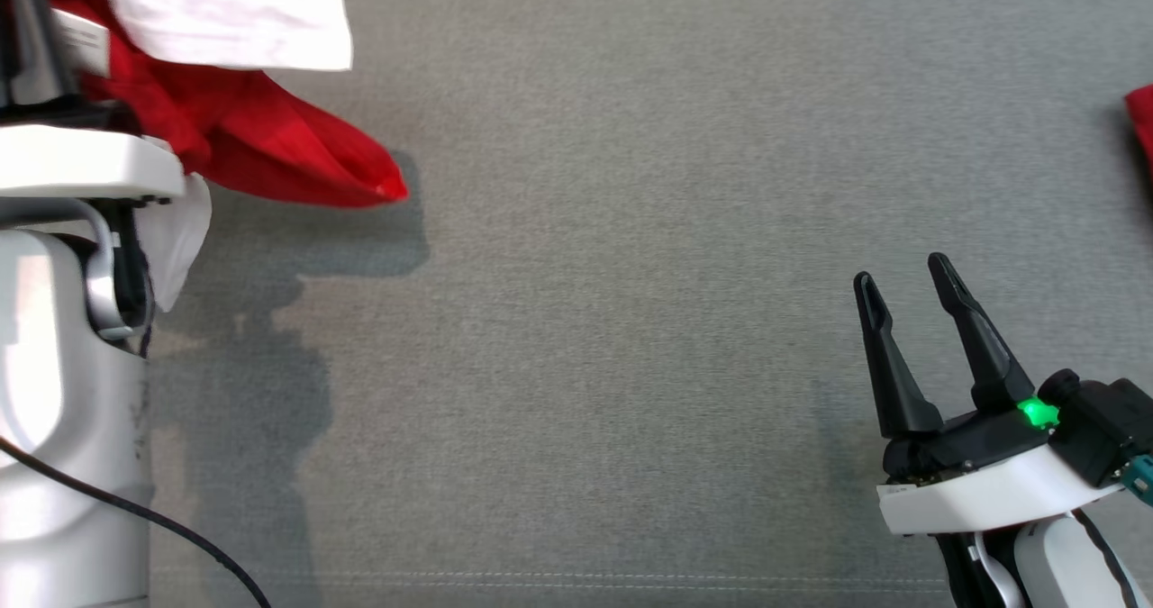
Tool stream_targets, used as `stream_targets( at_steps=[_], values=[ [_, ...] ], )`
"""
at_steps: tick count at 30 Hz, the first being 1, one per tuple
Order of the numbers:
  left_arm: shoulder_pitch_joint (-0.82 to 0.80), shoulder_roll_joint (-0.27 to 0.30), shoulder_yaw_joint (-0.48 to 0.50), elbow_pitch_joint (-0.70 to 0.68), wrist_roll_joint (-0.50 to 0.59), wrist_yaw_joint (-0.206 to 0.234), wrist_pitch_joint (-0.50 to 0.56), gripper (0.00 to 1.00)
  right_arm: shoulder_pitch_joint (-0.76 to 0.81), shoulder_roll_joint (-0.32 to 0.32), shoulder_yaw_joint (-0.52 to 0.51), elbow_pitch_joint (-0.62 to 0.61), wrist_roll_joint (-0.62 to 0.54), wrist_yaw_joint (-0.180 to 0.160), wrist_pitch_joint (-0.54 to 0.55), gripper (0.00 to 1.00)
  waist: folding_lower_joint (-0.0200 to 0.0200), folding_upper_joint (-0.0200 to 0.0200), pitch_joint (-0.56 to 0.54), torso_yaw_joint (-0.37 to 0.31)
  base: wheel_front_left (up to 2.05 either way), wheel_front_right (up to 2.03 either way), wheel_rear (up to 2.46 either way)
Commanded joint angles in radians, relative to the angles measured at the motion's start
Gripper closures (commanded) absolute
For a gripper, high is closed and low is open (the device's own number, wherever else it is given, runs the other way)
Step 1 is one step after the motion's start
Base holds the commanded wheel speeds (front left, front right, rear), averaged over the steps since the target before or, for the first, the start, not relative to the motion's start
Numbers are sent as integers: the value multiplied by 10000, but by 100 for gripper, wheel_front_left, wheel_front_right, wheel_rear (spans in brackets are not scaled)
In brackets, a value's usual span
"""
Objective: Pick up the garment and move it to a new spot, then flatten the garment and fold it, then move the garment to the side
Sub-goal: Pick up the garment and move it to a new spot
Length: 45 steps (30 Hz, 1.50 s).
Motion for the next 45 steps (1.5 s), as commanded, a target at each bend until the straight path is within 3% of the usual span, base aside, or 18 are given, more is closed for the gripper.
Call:
stream_targets(
  at_steps=[1, 11, 20, 36, 37, 38, 39, 45],
  values=[
    [-36, 402, 187, -365, 132, -60, -54, 100, 74, -4, 172, -207, 36, 12, -116, 0, 0, 0, -251, -275, 0, 0, 0],
    [151, -505, -1000, -856, 48, -516, 330, 100, 462, 401, 40, -113, 65, 12, -116, 0, 0, 0, -941, -1435, 0, 0, 0],
    [673, -1351, -2154, -741, -381, -550, 514, 100, 814, 586, 69, -62, 86, 12, -116, 0, 0, 0, -1512, -2414, 0, 0, 0],
    [2318, -1532, -3134, 3294, -1486, -406, -10, 100, 1007, 654, -58, -17, 44, 12, -116, 0, 0, 0, -1405, -2346, 0, 0, 0],
    [2303, -1534, -3199, 3398, -1555, -386, -25, 79, 1002, 643, -69, -3, 34, 12, -116, 0, 0, 0, -1417, -2303, 0, 0, 0],
    [2292, -1534, -3268, 3500, -1624, -351, -36, 51, 997, 624, -56, 17, 22, 12, -116, 0, 0, 0, -1441, -2259, 0, 0, 0],
    [2277, -1535, -3338, 3573, -1691, -319, -43, 4, 998, 608, -53, 37, 10, 12, -116, 0, 0, 0, -1477, -2208, 0, 0, 0],
    [2390, -1537, -3354, 2929, -1840, 51, -51, 0, 1042, 584, -88, 97, -33, 12, -116, 0, 0, 0, -1713, -1957, 0, 0, 0]
  ],
)
